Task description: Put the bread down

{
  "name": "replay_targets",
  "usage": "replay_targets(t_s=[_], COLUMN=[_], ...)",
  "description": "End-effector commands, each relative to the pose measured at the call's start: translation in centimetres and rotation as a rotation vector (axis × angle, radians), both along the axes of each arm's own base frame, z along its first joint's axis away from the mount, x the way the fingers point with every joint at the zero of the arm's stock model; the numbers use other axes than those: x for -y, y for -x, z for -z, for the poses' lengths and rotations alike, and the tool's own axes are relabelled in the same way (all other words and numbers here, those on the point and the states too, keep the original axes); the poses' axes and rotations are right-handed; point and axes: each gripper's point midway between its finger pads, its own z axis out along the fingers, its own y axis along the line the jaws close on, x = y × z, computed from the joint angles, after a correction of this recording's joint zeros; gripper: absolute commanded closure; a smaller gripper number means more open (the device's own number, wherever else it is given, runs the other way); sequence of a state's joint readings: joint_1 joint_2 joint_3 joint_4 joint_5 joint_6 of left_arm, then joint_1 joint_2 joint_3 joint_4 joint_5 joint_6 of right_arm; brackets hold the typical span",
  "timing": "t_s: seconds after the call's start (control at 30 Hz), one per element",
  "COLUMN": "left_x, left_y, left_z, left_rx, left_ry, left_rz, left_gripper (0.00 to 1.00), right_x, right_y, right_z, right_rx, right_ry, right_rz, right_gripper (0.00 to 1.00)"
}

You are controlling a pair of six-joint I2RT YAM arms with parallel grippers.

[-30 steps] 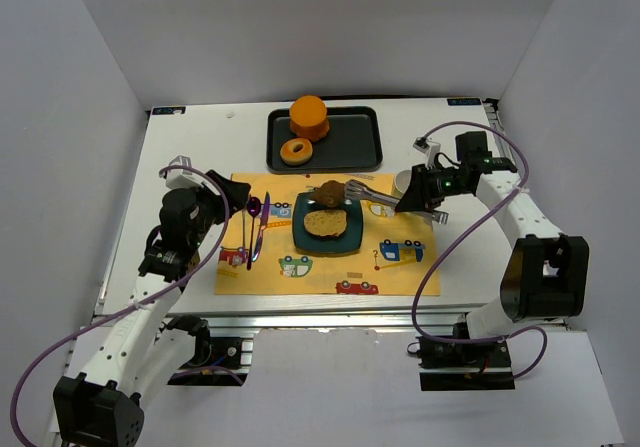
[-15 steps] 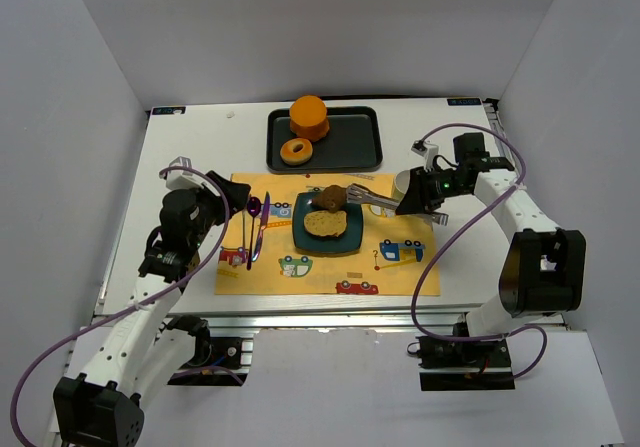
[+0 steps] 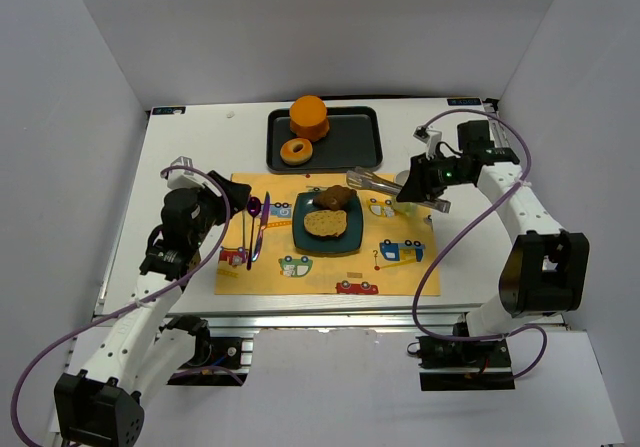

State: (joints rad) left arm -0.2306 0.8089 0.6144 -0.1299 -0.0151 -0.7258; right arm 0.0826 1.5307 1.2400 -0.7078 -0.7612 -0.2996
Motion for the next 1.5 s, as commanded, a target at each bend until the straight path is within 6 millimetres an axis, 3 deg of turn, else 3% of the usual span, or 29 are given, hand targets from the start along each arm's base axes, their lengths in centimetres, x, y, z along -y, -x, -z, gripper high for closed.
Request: replay_targets(t_s=[0.0,0.2,0.23,0.3,0.37,0.43,0.47,0.5,0.57,0.67,0.87,1.23,1.47], left_x=[0.0,0.1,0.2,0.2,0.2,0.2,0.2,0.2,0.0,-0.1,-0.4,-0.3,-0.2], left_y=[-0.1,-0.1,-0.2,-0.4,-0.5,-0.5,-0.5,-0.4,-0.3,0.0,0.1,-0.3,-0.5], left_z=[-0.9,-0.6,-0.8,-0.7,-0.9,-1.1,-1.2,-1.2,-1.2,-0.9,-0.8,-0.2,0.0], left_rx=[0.028,0.025,0.028,0.025,0.028,0.03,0.03,0.029,0.029,0.026,0.013,-0.007,-0.02], left_ry=[0.003,0.005,0.005,0.003,0.002,0.003,0.003,0.003,0.005,0.013,0.009,-0.005,-0.011], left_rz=[0.002,0.009,0.011,0.011,0.012,0.012,0.012,0.012,0.003,-0.007,-0.021,-0.019,-0.013], left_gripper=[0.22,0.22,0.22,0.22,0.22,0.22,0.22,0.22,0.22,0.22,0.22,0.22,0.22], right_x=[0.2,-0.3,-1.5,-3.1,-5.6,-7.6,-8.4,-8.9,-10.0,-11.3,-13.3,-15.4,-15.7], right_y=[-0.9,-3.7,-4.3,-5.2,-6.2,-7.0,-8.0,-8.8,-10.3,-11.8,-13.0,-13.6,-14.1], right_z=[-2.2,-3.2,-4.3,-3.7,-4.5,-3.3,-4.4,-3.2,-3.6,-1.6,0.6,0.7,2.1], right_rx=[0.091,0.153,0.167,0.134,0.118,0.055,0.038,-0.005,-0.006,-0.058,-0.156,-0.25,-0.297], right_ry=[0.016,0.036,0.038,0.04,0.008,-0.004,-0.043,-0.044,-0.06,-0.055,-0.051,-0.179,-0.181], right_rz=[-0.006,0.024,0.016,0.017,0.044,0.056,0.099,0.118,0.149,0.2,0.294,0.308,0.328], right_gripper=[0.54,0.55,0.56,0.57,0.57,0.58,0.58,0.58,0.57,0.56,0.54,0.49,0.48])
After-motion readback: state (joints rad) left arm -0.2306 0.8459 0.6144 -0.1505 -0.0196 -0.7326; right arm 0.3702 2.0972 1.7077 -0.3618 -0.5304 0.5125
